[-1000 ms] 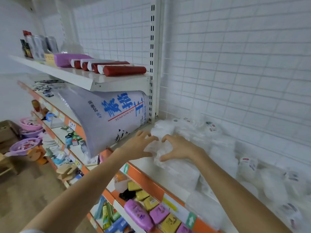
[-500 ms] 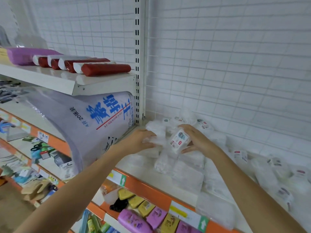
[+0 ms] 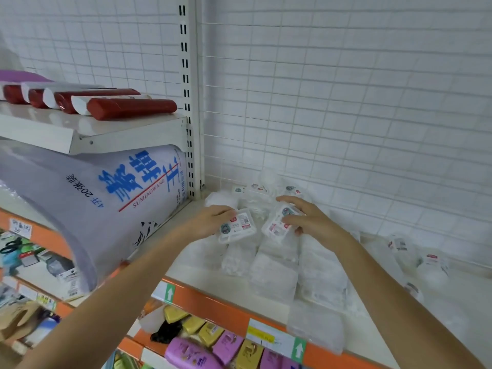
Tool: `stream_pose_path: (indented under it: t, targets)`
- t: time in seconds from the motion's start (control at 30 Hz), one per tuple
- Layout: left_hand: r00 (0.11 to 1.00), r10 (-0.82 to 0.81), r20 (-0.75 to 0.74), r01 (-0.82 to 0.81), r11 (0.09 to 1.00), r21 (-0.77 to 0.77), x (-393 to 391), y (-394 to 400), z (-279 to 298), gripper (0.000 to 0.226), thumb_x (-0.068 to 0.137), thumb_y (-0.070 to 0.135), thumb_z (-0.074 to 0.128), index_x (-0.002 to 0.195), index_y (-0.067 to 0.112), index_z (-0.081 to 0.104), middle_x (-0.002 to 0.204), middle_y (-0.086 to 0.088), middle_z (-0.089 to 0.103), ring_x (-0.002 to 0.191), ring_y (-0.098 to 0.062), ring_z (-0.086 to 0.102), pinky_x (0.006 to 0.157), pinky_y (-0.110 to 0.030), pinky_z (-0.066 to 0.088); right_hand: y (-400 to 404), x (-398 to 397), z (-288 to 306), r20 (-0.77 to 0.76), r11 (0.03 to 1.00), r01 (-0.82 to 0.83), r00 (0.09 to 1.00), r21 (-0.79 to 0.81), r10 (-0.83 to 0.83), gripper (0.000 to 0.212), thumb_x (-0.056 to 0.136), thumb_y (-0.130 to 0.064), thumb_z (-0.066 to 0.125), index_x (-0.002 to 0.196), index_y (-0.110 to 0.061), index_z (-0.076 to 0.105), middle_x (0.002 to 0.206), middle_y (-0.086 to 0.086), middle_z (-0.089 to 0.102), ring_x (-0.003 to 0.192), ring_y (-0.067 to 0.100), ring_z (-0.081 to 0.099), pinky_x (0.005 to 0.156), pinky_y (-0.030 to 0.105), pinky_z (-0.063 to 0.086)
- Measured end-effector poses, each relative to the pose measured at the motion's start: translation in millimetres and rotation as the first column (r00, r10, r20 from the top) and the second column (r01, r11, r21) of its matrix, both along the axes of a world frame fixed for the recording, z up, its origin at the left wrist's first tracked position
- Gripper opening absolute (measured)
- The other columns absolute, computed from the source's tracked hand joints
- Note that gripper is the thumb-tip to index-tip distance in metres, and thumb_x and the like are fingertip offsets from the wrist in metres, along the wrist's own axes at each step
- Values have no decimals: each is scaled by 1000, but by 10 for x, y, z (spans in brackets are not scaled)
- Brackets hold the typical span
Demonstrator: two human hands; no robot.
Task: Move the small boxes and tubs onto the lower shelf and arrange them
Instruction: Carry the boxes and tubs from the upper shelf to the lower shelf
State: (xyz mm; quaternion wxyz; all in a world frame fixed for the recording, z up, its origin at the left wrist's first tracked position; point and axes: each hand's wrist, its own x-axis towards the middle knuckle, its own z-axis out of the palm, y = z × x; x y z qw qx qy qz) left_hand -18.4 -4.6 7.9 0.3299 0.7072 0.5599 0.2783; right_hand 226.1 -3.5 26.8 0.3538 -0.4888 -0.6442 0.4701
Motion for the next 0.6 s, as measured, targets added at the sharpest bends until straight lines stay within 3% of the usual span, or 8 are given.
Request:
stream_pose_path:
  t: [0.1, 0.2, 0.3, 0.37, 0.47, 0.6]
  targets:
    - [1000, -1, -29, 2, 1000, 5, -73, -42, -10, 30, 99, 24, 39, 123, 16, 55, 109, 3, 53, 102, -14, 51, 71, -18, 37, 57, -38, 49, 101, 999, -25, 995, 29, 22, 43, 79, -14, 70, 112, -38, 54, 109, -7, 58, 81, 13, 56, 56, 21, 40]
    - [997, -19, -71, 20, 1000, 16, -148, -96, -25, 27, 98, 22, 42, 123, 14, 49, 111, -3, 52, 95, -16, 53, 66, -16, 41, 128, -155, 51, 105, 999, -36, 994, -19, 38, 40, 74, -24, 76, 105, -25, 51, 96, -1, 68, 81, 14, 61, 65, 25, 42]
    - [998, -34, -52, 34, 999, -3, -220, -148, -44, 36, 91, 26, 55, 124, 13, 47, 122, -5, 50, 100, -12, 54, 70, -12, 43, 191, -327, -51, 317, 992, -91, 947, 86, 60, 32, 81, -28, 69, 110, -23, 59, 104, -5, 59, 97, 12, 57, 75, 16, 42]
    - [978, -85, -192, 87, 996, 0, -269, -186, -63, 55, 84, 30, 65, 132, 15, 41, 130, 0, 42, 113, -11, 45, 80, -12, 39, 224, -423, -141, 392, 983, -94, 920, 160, 24, 35, 85, -29, 65, 118, -21, 59, 112, -2, 54, 103, 12, 53, 73, 13, 41]
    - [933, -77, -352, 93, 995, 28, -310, -209, -114, 71, 81, 32, 69, 139, 13, 33, 135, -1, 36, 120, -15, 39, 98, -23, 35, 233, -492, -212, 382, 985, -48, 924, 167, -20, 34, 84, -33, 65, 115, -21, 58, 113, 0, 53, 99, 15, 56, 65, 13, 44]
    - [940, -28, -339, 50, 997, 57, -331, -197, -163, 70, 81, 29, 68, 139, 10, 33, 133, -4, 39, 114, -15, 42, 95, -22, 35, 223, -465, -212, 549, 980, -188, 826, 60, 125, 53, 75, -42, 72, 122, -27, 51, 123, -6, 47, 118, 12, 45, 92, 22, 38]
